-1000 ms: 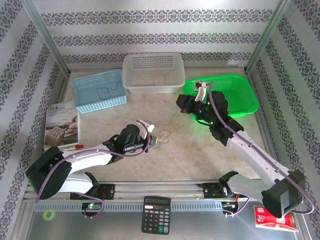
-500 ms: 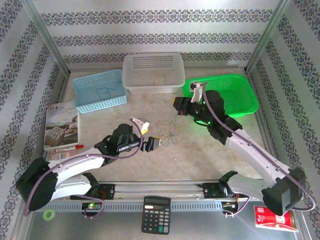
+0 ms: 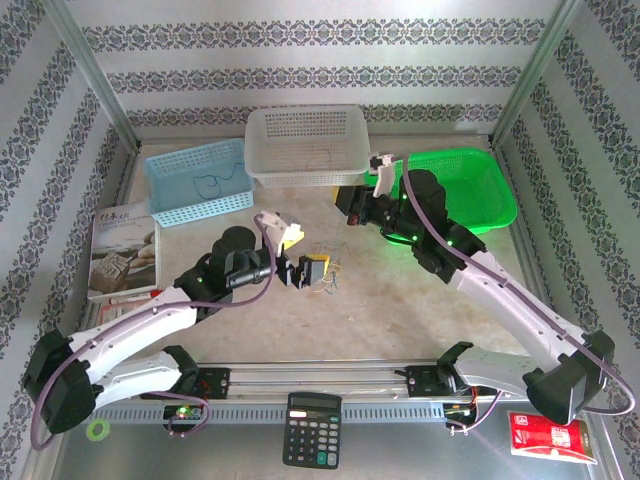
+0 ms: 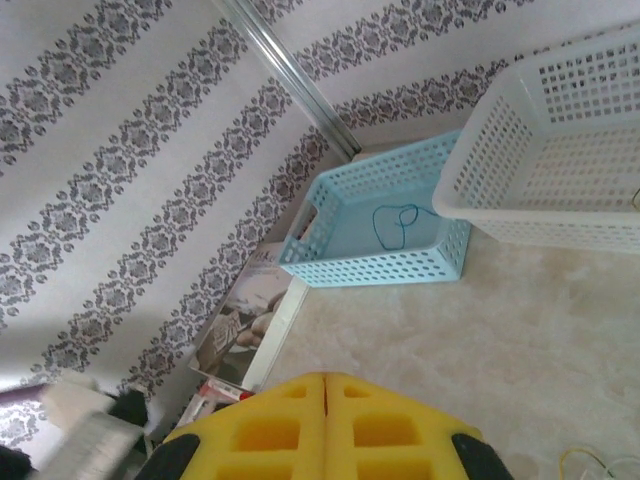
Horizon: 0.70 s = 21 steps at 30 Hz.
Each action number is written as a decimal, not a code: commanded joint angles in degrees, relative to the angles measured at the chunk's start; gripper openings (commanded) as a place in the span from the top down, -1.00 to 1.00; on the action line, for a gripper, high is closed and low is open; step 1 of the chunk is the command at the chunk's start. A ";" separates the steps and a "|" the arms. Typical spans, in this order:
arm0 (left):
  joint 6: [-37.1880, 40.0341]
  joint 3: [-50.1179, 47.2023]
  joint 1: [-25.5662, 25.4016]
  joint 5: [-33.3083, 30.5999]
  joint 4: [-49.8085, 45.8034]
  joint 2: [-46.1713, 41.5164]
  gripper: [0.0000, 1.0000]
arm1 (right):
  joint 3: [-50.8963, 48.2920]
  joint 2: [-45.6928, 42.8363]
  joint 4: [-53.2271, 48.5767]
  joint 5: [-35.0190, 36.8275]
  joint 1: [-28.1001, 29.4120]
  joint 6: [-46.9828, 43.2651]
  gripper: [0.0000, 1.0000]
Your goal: Untangle the cables
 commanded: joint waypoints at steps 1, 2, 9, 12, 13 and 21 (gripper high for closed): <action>0.12 3.65 4.28 10.97 2.73 2.97 -0.79 | 2.33 0.43 -0.88 -2.86 0.94 -1.31 1.00; -1.23 4.28 5.60 14.08 4.22 3.88 -0.73 | 2.46 0.51 -1.17 -3.08 1.06 -1.36 1.00; -5.20 9.83 9.07 27.19 8.39 10.56 -0.36 | 2.35 0.25 -1.44 -3.69 1.73 -0.88 1.00; -7.32 10.76 9.14 29.10 10.91 12.43 -0.23 | 2.55 0.37 -1.37 -3.92 2.04 -0.55 1.00; -8.25 10.76 9.12 29.36 12.38 12.86 -0.20 | 2.66 0.38 -1.35 -3.96 2.19 -0.51 1.00; -11.56 11.23 9.19 28.64 18.91 15.84 0.14 | 3.39 0.63 -1.09 -3.73 3.57 0.03 1.00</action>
